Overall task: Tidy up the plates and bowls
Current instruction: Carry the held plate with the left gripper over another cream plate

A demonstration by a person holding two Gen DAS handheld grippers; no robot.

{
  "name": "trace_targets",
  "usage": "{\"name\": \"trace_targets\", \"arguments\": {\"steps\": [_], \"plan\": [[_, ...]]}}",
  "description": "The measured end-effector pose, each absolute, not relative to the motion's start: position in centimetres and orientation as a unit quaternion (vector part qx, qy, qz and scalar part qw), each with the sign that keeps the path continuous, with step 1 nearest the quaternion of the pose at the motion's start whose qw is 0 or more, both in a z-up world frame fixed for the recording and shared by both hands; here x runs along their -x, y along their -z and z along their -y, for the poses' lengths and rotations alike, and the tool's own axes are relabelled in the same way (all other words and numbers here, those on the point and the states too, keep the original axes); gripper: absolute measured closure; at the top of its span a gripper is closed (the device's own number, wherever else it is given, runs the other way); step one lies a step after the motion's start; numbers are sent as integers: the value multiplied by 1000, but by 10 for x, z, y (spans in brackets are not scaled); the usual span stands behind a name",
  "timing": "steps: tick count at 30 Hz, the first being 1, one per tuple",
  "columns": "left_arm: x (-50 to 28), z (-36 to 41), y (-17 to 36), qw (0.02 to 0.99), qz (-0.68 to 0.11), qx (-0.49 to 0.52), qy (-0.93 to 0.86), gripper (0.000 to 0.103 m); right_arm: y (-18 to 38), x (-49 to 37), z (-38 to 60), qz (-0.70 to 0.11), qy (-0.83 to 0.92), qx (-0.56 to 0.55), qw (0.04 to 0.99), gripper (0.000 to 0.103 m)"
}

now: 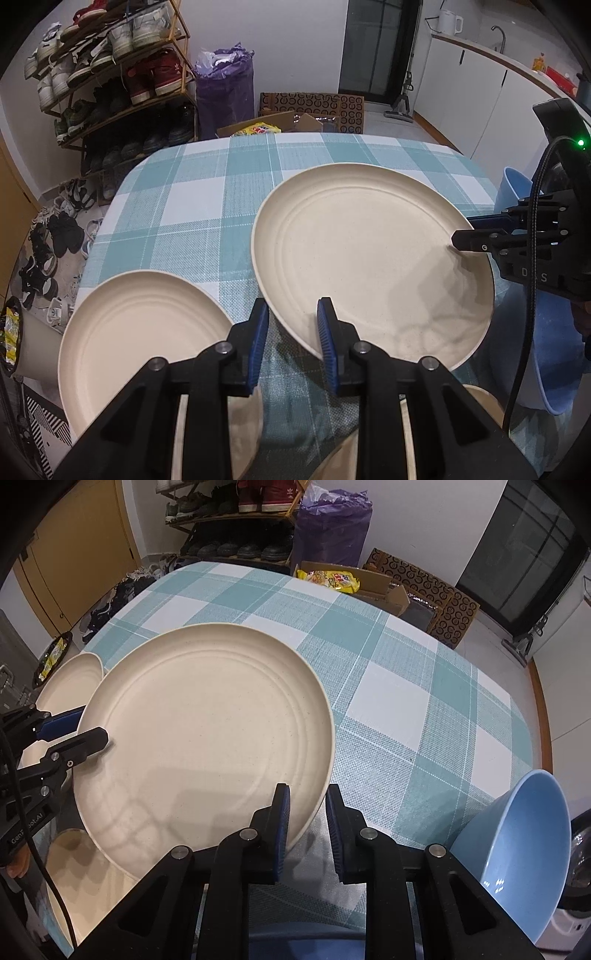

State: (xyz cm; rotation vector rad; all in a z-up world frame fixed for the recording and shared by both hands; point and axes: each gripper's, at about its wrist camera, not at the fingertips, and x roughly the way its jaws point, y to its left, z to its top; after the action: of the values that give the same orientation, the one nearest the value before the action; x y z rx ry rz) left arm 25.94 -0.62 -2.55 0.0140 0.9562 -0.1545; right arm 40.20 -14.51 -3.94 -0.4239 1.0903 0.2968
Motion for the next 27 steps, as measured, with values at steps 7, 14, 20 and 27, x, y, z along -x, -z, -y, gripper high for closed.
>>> {"name": "trace_targets", "arguments": {"steps": [7,14,20,27], "plan": [[-250,6,11,893,-445,-8,71,78,22,-391,146,-492,-141,187,838,83],[-237,4,-3,899,-431,-8,69,78,7,-374,144,-477,-142,186,847,83],[-223,2,-16,905,-420,-9,67,78,-5,-360,143,-464,-145,185,854,83],[-206,1,-30,910,-409,-9,63,78,-18,-338,141,-454,-152,180,859,83]]}}
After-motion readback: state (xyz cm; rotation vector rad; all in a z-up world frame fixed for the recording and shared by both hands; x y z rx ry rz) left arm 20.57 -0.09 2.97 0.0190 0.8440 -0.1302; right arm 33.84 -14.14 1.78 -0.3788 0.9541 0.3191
